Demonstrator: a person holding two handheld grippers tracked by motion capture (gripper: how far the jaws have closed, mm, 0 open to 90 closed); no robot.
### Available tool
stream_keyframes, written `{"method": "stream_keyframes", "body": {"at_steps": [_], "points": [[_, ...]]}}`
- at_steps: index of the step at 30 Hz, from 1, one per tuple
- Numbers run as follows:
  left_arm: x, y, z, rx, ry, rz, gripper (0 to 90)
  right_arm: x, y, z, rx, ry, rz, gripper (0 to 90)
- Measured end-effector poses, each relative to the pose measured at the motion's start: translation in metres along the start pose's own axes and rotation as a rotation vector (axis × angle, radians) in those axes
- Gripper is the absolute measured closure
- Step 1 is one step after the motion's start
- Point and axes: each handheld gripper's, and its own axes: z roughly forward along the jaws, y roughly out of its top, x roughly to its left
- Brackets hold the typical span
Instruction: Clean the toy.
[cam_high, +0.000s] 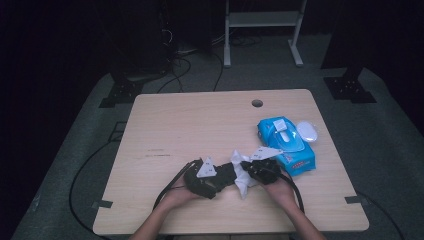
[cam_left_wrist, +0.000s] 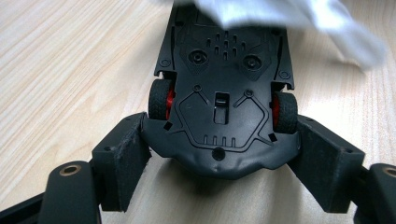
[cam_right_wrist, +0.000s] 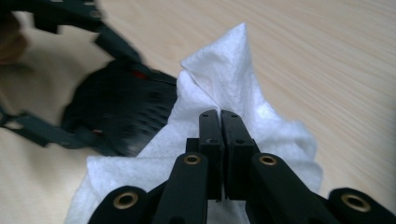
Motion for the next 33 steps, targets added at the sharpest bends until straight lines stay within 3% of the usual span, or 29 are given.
{"method": "stream_keyframes", "body": {"at_steps": [2, 5, 8, 11, 14, 18, 21, 23, 24, 27, 28, 31, 33], "points": [[0.0, 0.0, 0.0, 0.0, 0.002, 0.004, 23.6, -0.008, -0.002, -0.003, 0.006, -0.033, 0.012, 87.4], [0.0, 0.0, 0.0, -0.001, 0.003, 0.005, 23.6, -0.01, -0.004, -0.006, 0.002, -0.021, 0.037, 87.4], [0.0, 0.0, 0.0, 0.0, 0.002, 0.003, 23.6, 0.0, -0.003, -0.001, -0.003, 0.045, 0.018, 87.4], [-0.001, 0.0, 0.0, 0.005, 0.008, 0.009, 23.6, 0.018, 0.001, 0.005, 0.006, 0.104, -0.031, 87.3], [0.0, 0.0, 0.0, 0.001, 0.003, 0.0, 23.6, 0.02, 0.001, 0.005, 0.009, 0.086, -0.056, 87.3], [0.0, 0.0, 0.0, 0.001, 0.002, 0.0, 23.6, 0.004, -0.002, -0.002, 0.006, 0.037, -0.008, 87.4], [0.001, 0.0, 0.0, 0.0, 0.0, -0.001, 23.6, 0.004, -0.004, -0.003, -0.002, 0.041, 0.008, 87.3], [0.001, 0.0, 0.001, -0.004, 0.0, -0.005, 23.6, 0.012, -0.002, 0.001, -0.004, 0.107, 0.013, 87.4], [0.001, 0.0, 0.002, -0.001, 0.004, 0.001, 23.6, 0.017, -0.002, 0.004, 0.004, 0.132, -0.006, 87.3], [0.0, -0.001, 0.002, 0.011, 0.005, -0.004, 23.6, 0.028, 0.002, 0.007, 0.013, 0.118, -0.079, 87.3], [0.0, -0.001, 0.001, 0.008, 0.007, 0.0, 23.6, 0.027, 0.002, 0.006, 0.017, 0.112, -0.079, 87.3], [0.002, 0.0, 0.001, -0.005, -0.004, -0.012, 23.6, 0.012, -0.001, 0.0, 0.005, 0.072, -0.032, 87.4], [0.002, 0.0, 0.001, -0.008, -0.006, -0.014, 23.6, 0.0, -0.003, -0.004, 0.01, 0.021, -0.002, 87.4]]}}
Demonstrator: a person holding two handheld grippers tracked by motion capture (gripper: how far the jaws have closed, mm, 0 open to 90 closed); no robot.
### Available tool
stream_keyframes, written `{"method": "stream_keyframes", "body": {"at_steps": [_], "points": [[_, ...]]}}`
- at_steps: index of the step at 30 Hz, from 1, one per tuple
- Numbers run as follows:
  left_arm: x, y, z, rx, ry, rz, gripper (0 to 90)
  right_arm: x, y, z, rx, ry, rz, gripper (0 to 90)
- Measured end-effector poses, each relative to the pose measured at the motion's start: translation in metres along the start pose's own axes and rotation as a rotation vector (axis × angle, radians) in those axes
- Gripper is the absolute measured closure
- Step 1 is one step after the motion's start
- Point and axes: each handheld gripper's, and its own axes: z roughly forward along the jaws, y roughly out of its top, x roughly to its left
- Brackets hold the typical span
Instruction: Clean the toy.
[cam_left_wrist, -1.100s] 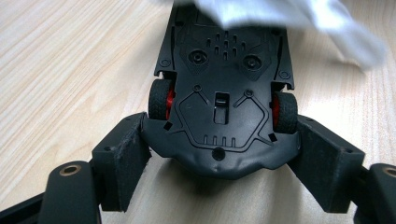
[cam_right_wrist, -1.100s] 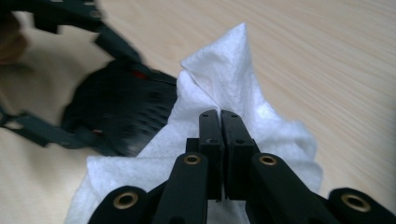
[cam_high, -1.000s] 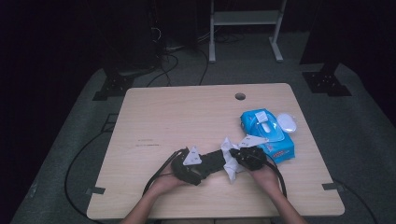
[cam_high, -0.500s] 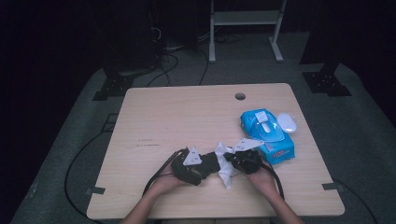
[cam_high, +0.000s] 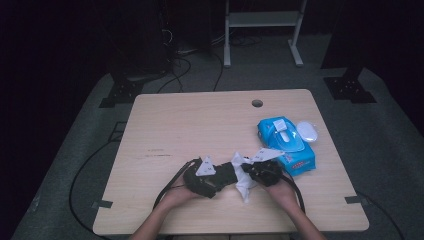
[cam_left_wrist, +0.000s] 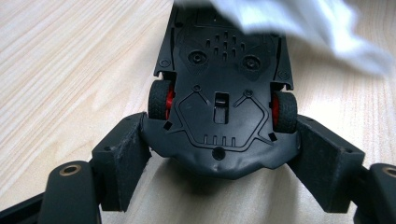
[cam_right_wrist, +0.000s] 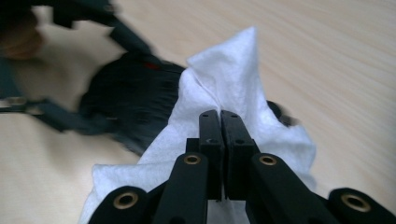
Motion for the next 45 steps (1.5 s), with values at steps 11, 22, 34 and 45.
{"method": "stream_keyframes", "body": {"at_steps": [11, 22, 34, 45], "points": [[0.001, 0.0, 0.0, 0.002, -0.003, -0.002, 23.6, -0.018, -0.003, -0.003, 0.005, -0.013, 0.048, 87.4], [0.004, -0.002, -0.003, 0.009, -0.001, -0.01, 23.7, -0.014, -0.005, -0.005, 0.017, 0.021, 0.035, 87.4], [-0.006, 0.003, 0.002, 0.014, -0.013, 0.061, 23.7, -0.009, 0.005, 0.005, -0.039, -0.031, 0.029, 87.4], [-0.003, 0.002, 0.001, 0.012, -0.009, 0.027, 23.7, -0.014, -0.006, -0.008, -0.01, -0.017, 0.038, 87.4]]}}
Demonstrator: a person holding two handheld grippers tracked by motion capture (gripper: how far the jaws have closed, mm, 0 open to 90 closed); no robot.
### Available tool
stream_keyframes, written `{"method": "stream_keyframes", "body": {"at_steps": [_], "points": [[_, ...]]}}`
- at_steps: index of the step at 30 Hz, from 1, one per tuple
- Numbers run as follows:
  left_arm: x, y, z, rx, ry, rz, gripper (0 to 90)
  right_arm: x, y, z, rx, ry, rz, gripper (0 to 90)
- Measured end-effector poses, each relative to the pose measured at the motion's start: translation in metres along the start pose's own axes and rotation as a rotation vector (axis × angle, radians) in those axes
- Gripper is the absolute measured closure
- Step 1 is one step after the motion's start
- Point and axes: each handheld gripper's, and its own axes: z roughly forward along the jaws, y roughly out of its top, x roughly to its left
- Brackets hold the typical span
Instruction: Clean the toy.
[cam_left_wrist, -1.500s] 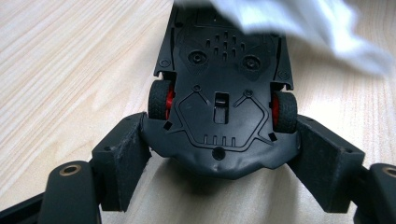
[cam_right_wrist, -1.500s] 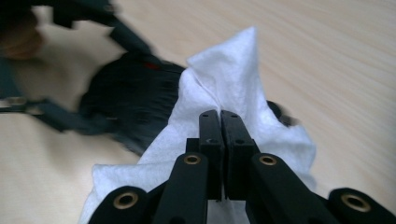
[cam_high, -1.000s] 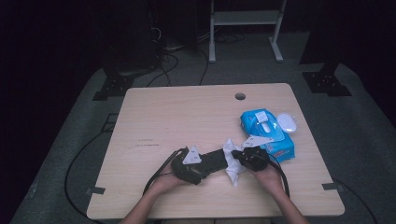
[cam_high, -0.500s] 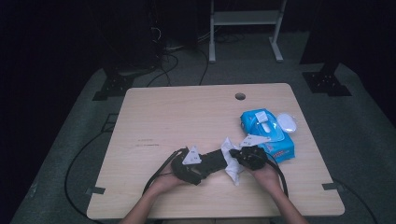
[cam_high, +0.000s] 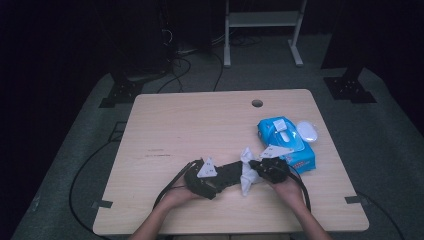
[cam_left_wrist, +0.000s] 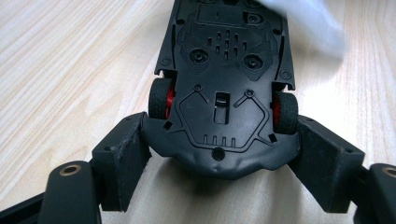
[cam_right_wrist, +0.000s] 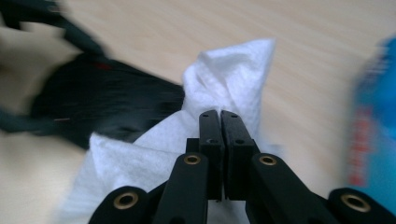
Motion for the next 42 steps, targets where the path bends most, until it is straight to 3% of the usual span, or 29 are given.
{"method": "stream_keyframes", "body": {"at_steps": [1, 3, 8, 10, 11, 13, 14, 17, 21, 25, 27, 35, 42], "points": [[0.0, 0.0, 0.0, 0.002, 0.006, -0.002, 23.7, 0.005, 0.002, 0.002, 0.003, 0.023, -0.017, 87.4], [0.002, 0.0, -0.001, 0.009, 0.009, -0.005, 23.7, 0.011, 0.004, 0.005, 0.016, 0.025, -0.054, 87.4], [0.005, -0.003, -0.003, 0.007, 0.006, -0.018, 23.7, -0.004, -0.001, -0.001, 0.022, 0.036, 0.004, 87.4], [0.005, -0.003, -0.003, 0.01, 0.007, -0.016, 23.7, -0.003, -0.001, -0.004, 0.043, 0.026, -0.023, 87.4], [0.005, -0.003, -0.003, 0.013, 0.009, -0.015, 23.7, -0.001, -0.001, -0.004, 0.049, 0.033, -0.034, 87.5], [0.005, -0.004, -0.002, 0.027, 0.009, -0.02, 23.7, 0.003, 0.0, -0.002, 0.039, 0.096, -0.031, 87.4], [0.005, -0.004, -0.002, 0.031, 0.011, -0.019, 23.7, 0.006, 0.001, -0.001, 0.038, 0.1, -0.045, 87.3], [0.005, -0.003, -0.003, 0.031, 0.014, -0.021, 23.7, 0.007, 0.003, -0.002, 0.052, 0.08, -0.079, 87.4], [0.005, -0.002, -0.004, 0.019, 0.014, -0.028, 23.7, -0.003, 0.0, -0.004, 0.063, 0.062, -0.043, 87.4], [0.006, -0.003, -0.004, 0.014, 0.011, -0.029, 23.7, 0.012, 0.003, 0.0, 0.056, 0.127, -0.07, 87.4], [0.006, -0.003, -0.004, 0.018, 0.019, -0.023, 23.7, 0.019, 0.005, 0.004, 0.065, 0.114, -0.115, 87.4], [0.004, -0.001, -0.003, 0.006, -0.004, -0.019, 23.7, -0.006, 0.002, -0.003, 0.042, 0.058, -0.001, 87.5], [-0.004, 0.003, 0.0, 0.0, -0.038, 0.018, 23.7, 0.011, 0.009, 0.009, 0.024, 0.072, -0.044, 87.4]]}}
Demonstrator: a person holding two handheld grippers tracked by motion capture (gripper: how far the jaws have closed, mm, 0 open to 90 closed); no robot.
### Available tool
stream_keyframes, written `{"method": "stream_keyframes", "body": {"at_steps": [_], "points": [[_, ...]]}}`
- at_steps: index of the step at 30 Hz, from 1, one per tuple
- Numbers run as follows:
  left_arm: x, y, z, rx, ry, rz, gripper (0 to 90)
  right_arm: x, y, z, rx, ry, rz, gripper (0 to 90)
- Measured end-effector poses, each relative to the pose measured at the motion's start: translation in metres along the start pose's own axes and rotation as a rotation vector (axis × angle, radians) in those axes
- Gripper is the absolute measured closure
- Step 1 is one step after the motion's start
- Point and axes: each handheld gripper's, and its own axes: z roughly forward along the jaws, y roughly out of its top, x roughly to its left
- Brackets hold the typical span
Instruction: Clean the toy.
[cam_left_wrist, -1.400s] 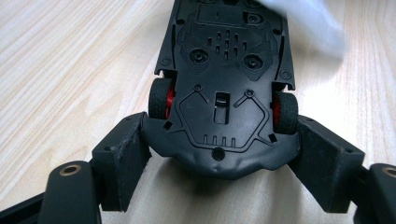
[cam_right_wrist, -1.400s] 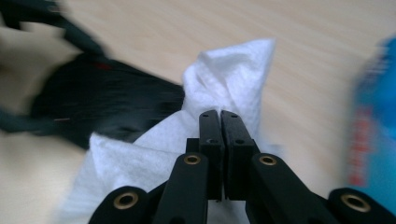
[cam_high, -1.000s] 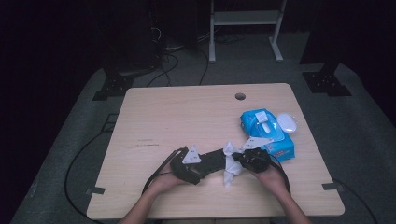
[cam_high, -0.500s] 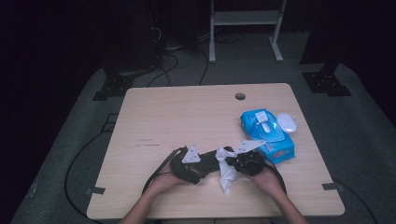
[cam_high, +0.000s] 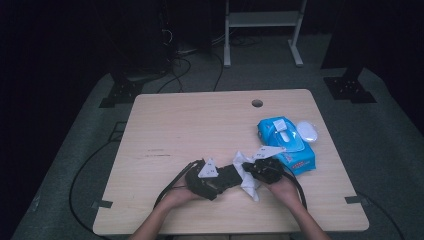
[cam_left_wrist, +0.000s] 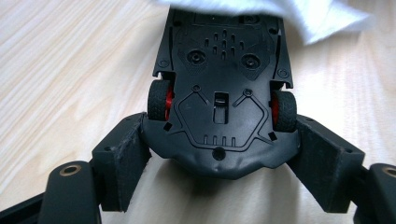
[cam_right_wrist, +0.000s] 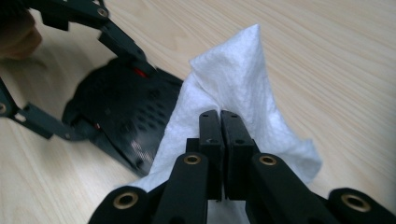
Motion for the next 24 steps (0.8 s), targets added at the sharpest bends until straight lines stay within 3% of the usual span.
{"method": "stream_keyframes", "body": {"at_steps": [5, 10, 13, 18, 24], "points": [[-0.004, 0.001, 0.001, -0.008, -0.034, 0.022, 23.6, 0.004, 0.002, 0.003, -0.021, -0.009, 0.0, 87.4], [-0.002, 0.0, 0.0, -0.012, -0.033, 0.007, 23.6, -0.017, -0.007, -0.01, -0.022, -0.062, 0.072, 87.4], [-0.003, 0.002, 0.001, -0.005, -0.028, 0.01, 23.6, -0.02, -0.01, -0.012, -0.017, -0.073, 0.086, 87.5], [-0.006, 0.004, 0.002, 0.001, -0.017, 0.019, 23.6, 0.002, 0.001, 0.0, -0.008, -0.042, 0.015, 87.5], [-0.008, 0.006, 0.004, 0.006, -0.01, 0.039, 23.6, 0.033, 0.012, 0.019, -0.012, 0.043, -0.053, 87.4]]}}
